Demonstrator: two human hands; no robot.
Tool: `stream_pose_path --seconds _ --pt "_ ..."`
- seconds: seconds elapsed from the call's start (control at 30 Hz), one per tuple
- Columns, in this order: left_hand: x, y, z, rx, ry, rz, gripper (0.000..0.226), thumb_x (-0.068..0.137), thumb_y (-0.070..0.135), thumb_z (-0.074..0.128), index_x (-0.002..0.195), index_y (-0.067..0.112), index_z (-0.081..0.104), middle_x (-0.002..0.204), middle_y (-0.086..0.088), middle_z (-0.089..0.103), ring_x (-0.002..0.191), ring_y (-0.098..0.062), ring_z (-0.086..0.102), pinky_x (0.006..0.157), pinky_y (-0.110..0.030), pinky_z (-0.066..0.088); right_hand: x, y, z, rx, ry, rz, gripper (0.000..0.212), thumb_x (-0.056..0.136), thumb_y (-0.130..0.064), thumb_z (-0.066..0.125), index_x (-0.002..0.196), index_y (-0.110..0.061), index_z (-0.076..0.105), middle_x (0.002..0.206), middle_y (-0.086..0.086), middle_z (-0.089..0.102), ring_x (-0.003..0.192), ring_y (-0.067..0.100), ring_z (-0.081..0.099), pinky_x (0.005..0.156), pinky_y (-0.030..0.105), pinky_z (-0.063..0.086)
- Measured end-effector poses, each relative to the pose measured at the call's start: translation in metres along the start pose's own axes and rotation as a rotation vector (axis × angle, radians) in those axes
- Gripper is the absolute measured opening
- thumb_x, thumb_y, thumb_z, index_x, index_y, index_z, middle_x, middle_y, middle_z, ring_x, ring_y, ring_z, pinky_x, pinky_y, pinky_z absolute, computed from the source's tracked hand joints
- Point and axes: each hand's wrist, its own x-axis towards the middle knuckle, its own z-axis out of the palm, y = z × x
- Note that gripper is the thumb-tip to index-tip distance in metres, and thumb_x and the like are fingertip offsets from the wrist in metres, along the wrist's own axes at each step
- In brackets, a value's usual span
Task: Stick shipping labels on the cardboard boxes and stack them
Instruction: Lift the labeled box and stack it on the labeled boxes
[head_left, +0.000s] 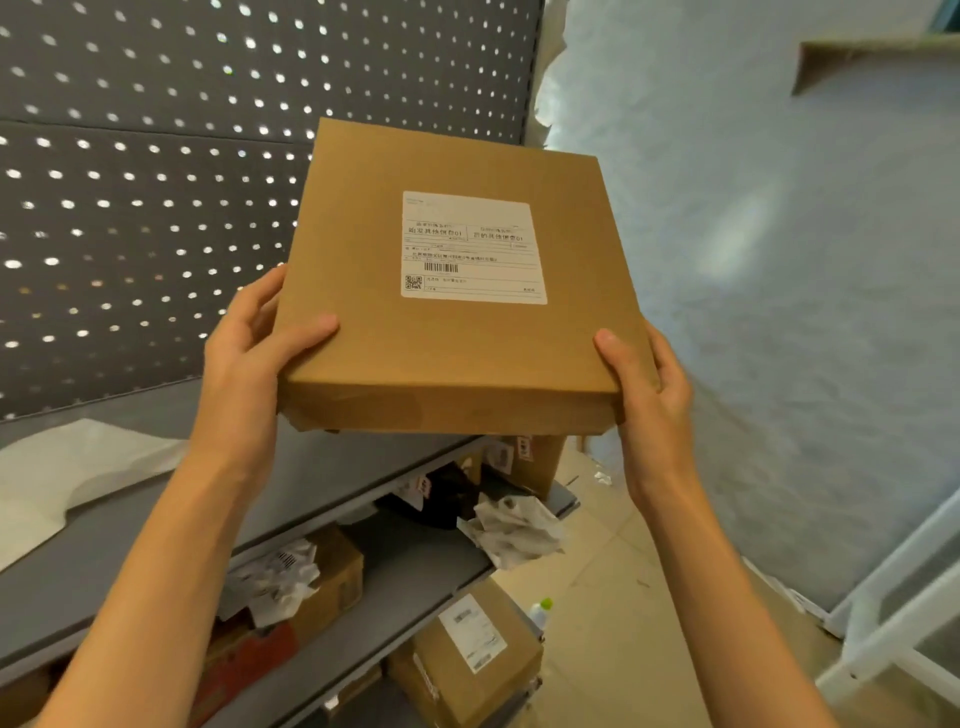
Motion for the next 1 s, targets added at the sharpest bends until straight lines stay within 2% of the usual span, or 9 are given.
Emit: stream_pose_path --seconds 0.17,0.3,0.37,0.5,0.6,0.67,0.73,0.87,1.0 --pt "0.044 -0.016 0.033 -0.019 0.009 -0.013 0.056 0.069 0.027 0.063 0.124 0.027 0.054 0.12 0.005 0.061 0.111 -0.014 0.057 0.084 -0.028 0.044 0.061 0.007 -0.007 -0.014 -0.019 -0.015 0.059 0.076 -0.045 0.062 0.13 -0.025 0.052 0.12 -0.007 0.062 0.104 0.007 0.061 0.074 0.017 0.05" --pt "0.075 -0.025 0.06 -0.027 0.024 -0.011 0.054 0.068 0.027 0.064 0.122 0.028 0.056 0.109 0.008 0.063 0.096 -0.01 0.061 0.079 -0.028 0.045 0.103 0.016 -0.013 -0.025 -0.016 -0.028 0.059 0.076 -0.048 0.062 0.13 -0.027 0.051 0.121 -0.009 0.06 0.105 0.007 0.06 0.08 0.022 0.051" --pt "0.085 -0.03 0.072 -0.024 0.033 -0.02 0.055 0.068 0.027 0.064 0.122 0.027 0.056 0.111 0.007 0.063 0.097 -0.009 0.061 0.079 -0.027 0.045 0.12 0.02 -0.017 -0.016 -0.028 -0.025 0.055 0.079 -0.046 0.064 0.13 -0.027 0.052 0.12 -0.009 0.061 0.105 0.007 0.06 0.081 0.024 0.051" --pt "0.1 -0.038 0.093 -0.001 0.064 -0.04 0.052 0.067 0.029 0.065 0.118 0.031 0.055 0.117 0.005 0.062 0.105 -0.014 0.059 0.079 -0.03 0.044 0.154 0.031 -0.024 0.019 -0.07 -0.017 0.047 0.086 -0.038 0.063 0.129 -0.023 0.053 0.119 -0.005 0.062 0.1 0.006 0.063 0.071 0.015 0.05" --pt "0.107 -0.043 0.108 0.028 0.1 -0.038 0.048 0.066 0.03 0.066 0.112 0.035 0.055 0.113 0.008 0.063 0.097 -0.009 0.061 0.074 -0.029 0.044 0.18 0.04 -0.028 0.065 -0.117 0.005 0.042 0.088 -0.031 0.061 0.128 -0.021 0.054 0.116 -0.005 0.064 0.094 0.003 0.064 0.069 0.013 0.05" --pt "0.109 -0.044 0.118 0.054 0.133 -0.035 0.048 0.063 0.03 0.068 0.109 0.036 0.055 0.107 0.011 0.065 0.089 -0.005 0.063 0.076 -0.032 0.046 0.197 0.046 -0.03 0.092 -0.16 0.023 0.04 0.088 -0.031 0.061 0.127 -0.022 0.055 0.114 -0.006 0.065 0.093 0.002 0.065 0.069 0.014 0.051" --pt "0.111 -0.045 0.127 0.081 0.177 -0.035 0.055 0.058 0.033 0.072 0.11 0.035 0.056 0.105 0.011 0.066 0.089 -0.006 0.064 0.081 -0.038 0.047 0.214 0.05 -0.032 0.106 -0.212 0.034 0.04 0.088 -0.03 0.061 0.127 -0.021 0.055 0.114 -0.005 0.065 0.094 0.004 0.065 0.071 0.016 0.052" --pt "0.109 -0.046 0.15 0.117 0.292 -0.034 0.056 0.064 0.031 0.069 0.118 0.03 0.055 0.103 0.011 0.065 0.09 -0.008 0.064 0.085 -0.043 0.046 0.248 0.057 -0.037 0.137 -0.331 0.07 0.042 0.088 -0.03 0.062 0.128 -0.019 0.055 0.118 -0.002 0.064 0.103 0.011 0.064 0.083 0.026 0.054" --pt "0.105 -0.039 0.171 0.158 0.391 -0.055 0.056 0.065 0.031 0.068 0.119 0.029 0.055 0.103 0.012 0.065 0.09 -0.009 0.064 0.086 -0.053 0.048 0.276 0.058 -0.038 0.12 -0.425 0.102 0.056 0.077 -0.043 0.065 0.128 -0.023 0.055 0.119 -0.004 0.064 0.106 0.012 0.062 0.09 0.032 0.052"
